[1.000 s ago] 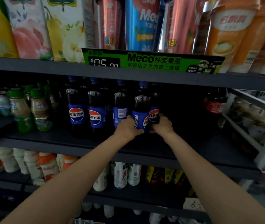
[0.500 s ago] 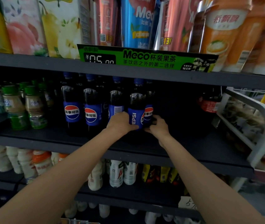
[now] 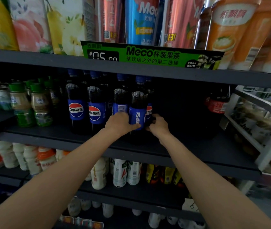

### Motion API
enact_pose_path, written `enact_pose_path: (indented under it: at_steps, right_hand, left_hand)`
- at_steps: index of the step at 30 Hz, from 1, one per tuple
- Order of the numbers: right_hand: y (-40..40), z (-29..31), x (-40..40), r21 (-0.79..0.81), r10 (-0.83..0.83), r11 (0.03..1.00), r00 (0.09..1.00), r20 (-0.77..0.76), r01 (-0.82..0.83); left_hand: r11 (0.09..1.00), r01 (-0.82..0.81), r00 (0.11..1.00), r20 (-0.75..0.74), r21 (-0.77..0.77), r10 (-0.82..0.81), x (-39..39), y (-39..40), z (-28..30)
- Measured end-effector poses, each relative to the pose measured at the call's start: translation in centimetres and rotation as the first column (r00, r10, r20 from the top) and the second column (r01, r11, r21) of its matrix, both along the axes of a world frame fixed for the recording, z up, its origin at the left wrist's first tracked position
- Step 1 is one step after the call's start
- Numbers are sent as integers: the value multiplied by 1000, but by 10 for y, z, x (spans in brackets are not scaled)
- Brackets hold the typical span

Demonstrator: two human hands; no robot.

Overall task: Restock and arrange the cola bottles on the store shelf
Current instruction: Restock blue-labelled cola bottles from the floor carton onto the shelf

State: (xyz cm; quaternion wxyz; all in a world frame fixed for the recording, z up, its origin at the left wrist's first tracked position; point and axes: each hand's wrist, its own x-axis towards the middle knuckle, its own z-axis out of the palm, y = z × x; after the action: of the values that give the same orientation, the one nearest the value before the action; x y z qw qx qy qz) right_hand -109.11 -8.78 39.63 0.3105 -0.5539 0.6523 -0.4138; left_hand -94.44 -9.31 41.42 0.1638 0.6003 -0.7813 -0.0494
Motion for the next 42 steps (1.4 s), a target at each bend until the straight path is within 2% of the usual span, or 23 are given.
enact_pose_path:
  at_steps: [3, 8, 16, 21, 24, 26, 29, 32, 36, 40, 42]
  right_hand:
    - [3, 4, 3, -4, 43, 999, 993, -111, -44]
    - [0, 9, 10, 15, 99, 995, 978, -183, -98]
    - [0, 0, 16, -31, -51, 998, 995, -83, 48]
    - [13, -7, 18, -138, -154, 980, 987, -48, 146]
    - [36, -8, 33, -430, -251, 878, 967, -43, 209]
    - [51, -7, 56, -569, -184, 815, 980, -79, 107]
    - [64, -8, 110, -630, -76, 775, 980, -186, -59]
    - [78, -21, 186, -595, 26, 784, 968, -251, -176]
    - [101, -52, 301, -433, 240, 827, 921, -308, -360]
    - [119, -77, 411, -197, 470, 802, 799, -375, -564]
    - [124, -89, 459, -36, 606, 741, 690, -395, -671]
  left_hand:
    - [1000, -15, 1000, -22, -11, 15, -1, 0, -4]
    - [999, -46, 999, -31, -10, 45, -5, 0, -6]
    - [997, -69, 998, -13, 33, 69, 1, -2, -14]
    - [997, -65, 998, -16, 40, 66, 2, 2, -16]
    - [995, -55, 998, -4, -85, 55, 11, 18, -25]
    - [969, -40, 999, -11, -244, 39, 28, 32, -32]
    - [911, 31, 999, 18, -411, -26, 77, 56, -42]
    - [927, 42, 998, 64, -373, -20, 159, 87, -53]
    - [974, -118, 993, -11, -194, 118, 297, 130, -77]
    - [954, -291, 947, -120, 69, 298, 419, 170, -94]
    - [913, -369, 910, -131, 176, 393, 468, 182, -106]
